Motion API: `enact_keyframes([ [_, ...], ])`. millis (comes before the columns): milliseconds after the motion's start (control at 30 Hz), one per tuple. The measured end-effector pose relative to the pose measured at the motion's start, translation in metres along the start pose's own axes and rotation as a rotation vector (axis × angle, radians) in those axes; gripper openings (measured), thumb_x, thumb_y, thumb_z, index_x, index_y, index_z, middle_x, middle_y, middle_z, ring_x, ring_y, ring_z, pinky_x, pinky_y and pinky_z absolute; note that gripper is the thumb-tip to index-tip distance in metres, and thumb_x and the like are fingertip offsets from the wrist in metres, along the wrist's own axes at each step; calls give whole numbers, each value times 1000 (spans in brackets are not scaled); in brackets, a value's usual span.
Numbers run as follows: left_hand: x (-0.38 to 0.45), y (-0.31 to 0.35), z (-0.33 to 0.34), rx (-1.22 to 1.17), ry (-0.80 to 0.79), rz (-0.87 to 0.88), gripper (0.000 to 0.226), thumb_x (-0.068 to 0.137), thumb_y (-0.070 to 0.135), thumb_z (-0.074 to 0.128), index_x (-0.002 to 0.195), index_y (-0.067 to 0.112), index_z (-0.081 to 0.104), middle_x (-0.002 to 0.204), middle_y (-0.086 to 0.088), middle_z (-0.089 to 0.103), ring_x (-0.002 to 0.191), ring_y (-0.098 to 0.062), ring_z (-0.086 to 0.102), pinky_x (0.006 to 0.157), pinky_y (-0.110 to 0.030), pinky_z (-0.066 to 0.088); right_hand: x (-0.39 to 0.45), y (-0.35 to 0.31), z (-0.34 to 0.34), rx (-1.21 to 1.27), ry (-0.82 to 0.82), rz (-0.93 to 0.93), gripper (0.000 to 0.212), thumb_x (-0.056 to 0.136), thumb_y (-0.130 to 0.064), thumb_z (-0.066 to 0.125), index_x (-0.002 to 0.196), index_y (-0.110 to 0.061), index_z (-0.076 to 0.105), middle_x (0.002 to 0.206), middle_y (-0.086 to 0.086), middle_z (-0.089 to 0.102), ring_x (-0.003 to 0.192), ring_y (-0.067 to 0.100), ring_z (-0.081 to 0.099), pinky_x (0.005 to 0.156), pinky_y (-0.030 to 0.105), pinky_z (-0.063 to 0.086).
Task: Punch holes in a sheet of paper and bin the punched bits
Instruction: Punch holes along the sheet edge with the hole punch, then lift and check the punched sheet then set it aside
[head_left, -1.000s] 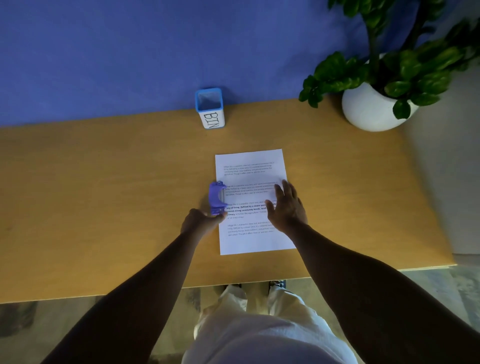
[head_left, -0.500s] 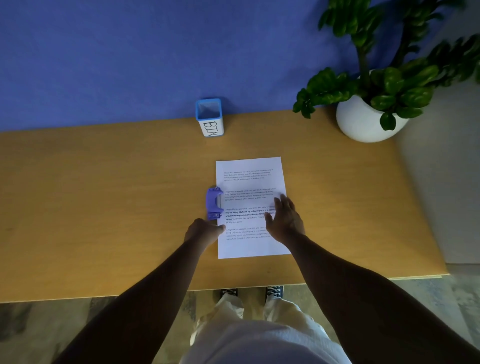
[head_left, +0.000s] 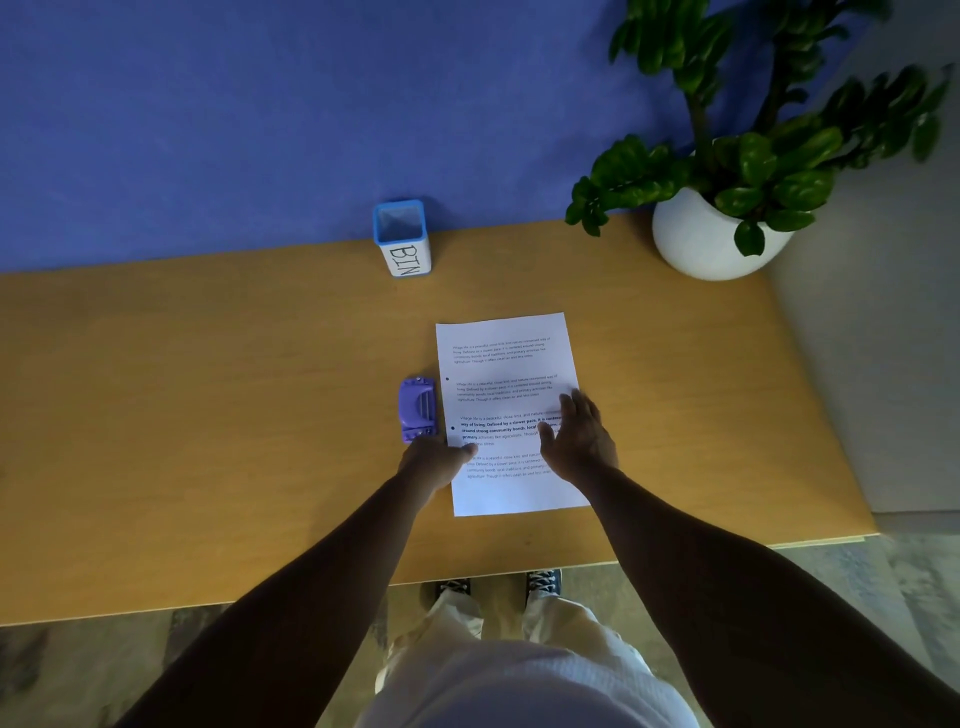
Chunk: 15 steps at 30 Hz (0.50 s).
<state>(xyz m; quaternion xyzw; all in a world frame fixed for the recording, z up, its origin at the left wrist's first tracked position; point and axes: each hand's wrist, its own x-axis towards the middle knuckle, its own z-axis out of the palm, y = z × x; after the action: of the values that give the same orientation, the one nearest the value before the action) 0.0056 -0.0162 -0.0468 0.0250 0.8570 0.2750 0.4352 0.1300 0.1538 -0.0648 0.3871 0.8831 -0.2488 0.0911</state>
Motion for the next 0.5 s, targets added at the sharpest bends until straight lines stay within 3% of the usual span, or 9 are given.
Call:
enact_keyframes([
  [167, -10, 15, -1, -195, -43, 115, 36, 93, 12, 65, 129, 10, 63, 127, -6, 67, 101, -17, 62, 83, -25, 47, 4, 0, -5, 138, 28, 63, 62, 95, -37, 52, 146, -9, 31, 154, 10, 33, 141, 27, 30, 107, 46, 40],
  [300, -15, 23, -11, -179, -20, 179, 34, 96, 11, 60, 130, 11, 61, 120, -3, 67, 97, -15, 61, 66, -17, 46, 11, -3, -16, 273, 71, 194, 56, 92, -35, 54, 140, -10, 40, 141, 11, 46, 128, 29, 45, 98, 48, 48],
  [500, -17, 28, -27, -192, -52, 222, 36, 96, 8, 56, 131, 12, 61, 126, -5, 67, 103, -19, 62, 81, -26, 46, 22, -4, -36, 503, 49, 380, 55, 89, -37, 55, 135, -8, 46, 131, 13, 57, 115, 34, 57, 94, 43, 51],
])
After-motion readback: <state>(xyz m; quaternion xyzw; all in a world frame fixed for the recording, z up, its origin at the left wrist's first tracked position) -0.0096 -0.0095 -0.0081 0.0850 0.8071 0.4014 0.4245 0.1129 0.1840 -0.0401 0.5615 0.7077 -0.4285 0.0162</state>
